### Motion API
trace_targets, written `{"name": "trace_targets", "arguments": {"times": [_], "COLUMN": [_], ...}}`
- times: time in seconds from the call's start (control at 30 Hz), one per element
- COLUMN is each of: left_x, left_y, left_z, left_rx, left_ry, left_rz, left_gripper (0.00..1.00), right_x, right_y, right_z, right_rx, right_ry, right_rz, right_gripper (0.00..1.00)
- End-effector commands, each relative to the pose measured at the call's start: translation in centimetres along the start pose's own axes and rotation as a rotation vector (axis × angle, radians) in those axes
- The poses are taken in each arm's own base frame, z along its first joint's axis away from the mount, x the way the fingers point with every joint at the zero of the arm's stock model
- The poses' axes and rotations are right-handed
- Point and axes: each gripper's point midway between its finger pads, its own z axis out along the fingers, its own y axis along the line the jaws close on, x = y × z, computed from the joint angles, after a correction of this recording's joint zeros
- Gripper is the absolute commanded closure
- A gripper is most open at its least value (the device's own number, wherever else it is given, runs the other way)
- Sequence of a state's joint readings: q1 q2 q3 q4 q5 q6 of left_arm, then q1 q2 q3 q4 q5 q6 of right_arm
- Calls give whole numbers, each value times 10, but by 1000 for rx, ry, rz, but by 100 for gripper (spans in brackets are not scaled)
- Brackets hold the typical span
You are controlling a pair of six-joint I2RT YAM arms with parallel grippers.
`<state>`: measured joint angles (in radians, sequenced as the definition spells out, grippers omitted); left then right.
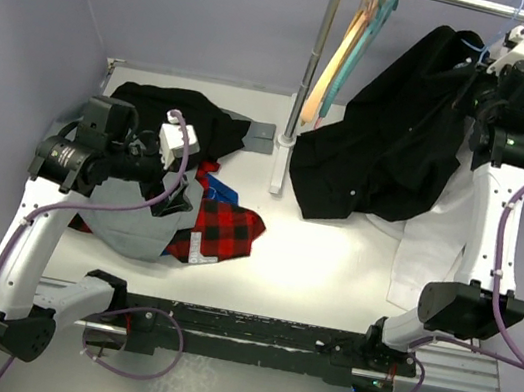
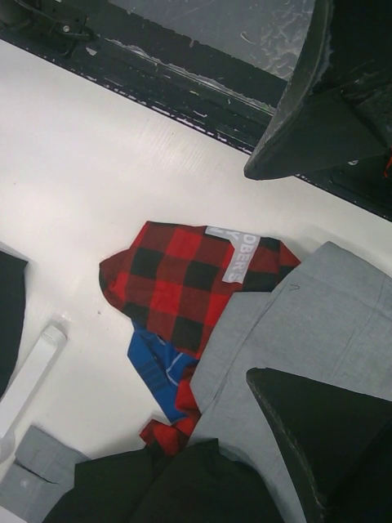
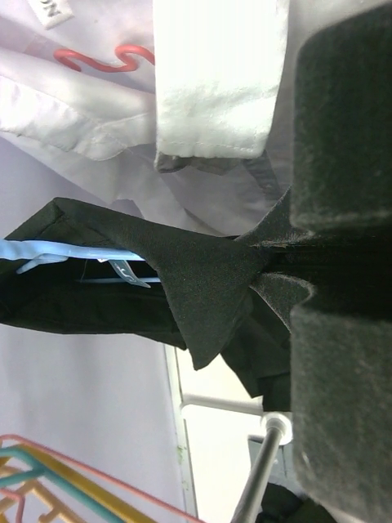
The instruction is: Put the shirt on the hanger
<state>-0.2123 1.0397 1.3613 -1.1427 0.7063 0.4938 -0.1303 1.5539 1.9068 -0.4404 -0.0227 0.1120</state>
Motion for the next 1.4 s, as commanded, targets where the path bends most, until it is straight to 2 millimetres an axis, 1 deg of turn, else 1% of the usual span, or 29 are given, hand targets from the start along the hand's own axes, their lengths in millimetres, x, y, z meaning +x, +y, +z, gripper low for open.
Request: {"name": "trace_targets", "arguments": {"times": [0.0, 0.1, 0.13, 0.17, 0.2, 0.23, 0.3, 0.33, 0.4, 0.47, 0.53, 0.6, 0.67, 0.73, 0.83, 0.93, 0.97, 1.0, 1.07, 1.1, 1.17, 1.2, 1.23, 1.3, 1.37], "left_x": [-9, -7, -6, -5, -4, -4, -3, -3, -2, -1, 0, 1, 1, 2, 4, 4, 5, 6, 8, 10, 14, 15, 16, 13, 8], "left_y": [-3, -3, -3, -4, -6, -8, -14, -15, -15, -14, -14, -15, -16, -19, -22, -23, -23, -23, -21, -18, -10, -2, 7, 18, 32], "left_z": [-1, 2, 2, 2, 3, 3, 3, 4, 4, 6, 6, 6, 5, 4, 4, 4, 4, 5, 6, 6, 8, 8, 8, 4, -3], "left_rx": [23, 28, 30, 35, 45, 60, 90, 97, 98, 97, 98, 98, 101, 108, 115, 117, 117, 116, 100, 86, 36, -6, -58, -144, -252], "left_ry": [-29, -23, -21, -21, -20, -21, -27, -28, -27, -27, -26, -27, -29, -33, -39, -42, -42, -42, -37, -31, -18, -11, -6, -12, -25], "left_rz": [35, 29, 28, 27, 26, 28, 29, 29, 29, 29, 29, 31, 34, 38, 42, 44, 45, 45, 40, 37, 15, 3, -4, -59, -139], "left_gripper": [1, 1, 1, 1, 1, 1, 1, 1, 1, 1, 1, 1, 1, 1, 1, 1, 1, 1, 1, 1, 1, 1, 1, 1, 1], "right_x": [-25, -16, -15, -14, -14, -19, -35, -46, -62, -71, -68, -48, -22, 7, 43, 70, 72, 73, 80, 95, 116, 125, 134, 150, 161], "right_y": [-3, -11, -14, -15, -16, -16, -14, -13, -12, -10, -6, 0, 0, -4, -11, -23, -23, -19, -5, -1, 10, 17, 24, 36, 36], "right_z": [-10, -12, -14, -17, -21, -28, -47, -59, -81, -102, -120, -130, -141, -150, -158, -169, -175, -184, -192, -191, -195, -197, -199, -208, -217], "right_rx": [-5, 32, 40, 47, 51, 54, 54, 52, 54, 50, 32, 4, 0, 23, 62, 131, 133, 109, 19, 0, -64, -106, -144, -210, -214], "right_ry": [-117, -91, -85, -80, -82, -95, -141, -170, -209, -239, -249, -233, -217, -205, -188, -180, -196, -226, -259, -238, -206, -193, -182, -170, -163], "right_rz": [24, 27, 28, 30, 31, 35, 39, 40, 40, 46, 67, 101, 131, 159, 195, 226, 233, 249, 250, 247, 241, 255, 272, 295, 293], "right_gripper": [100, 100, 94, 77, 54, 34, 10, 3, 0, 0, 0, 0, 0, 2, 6, 6, 6, 6, 6, 5, 5, 5, 5, 0, 0]}}
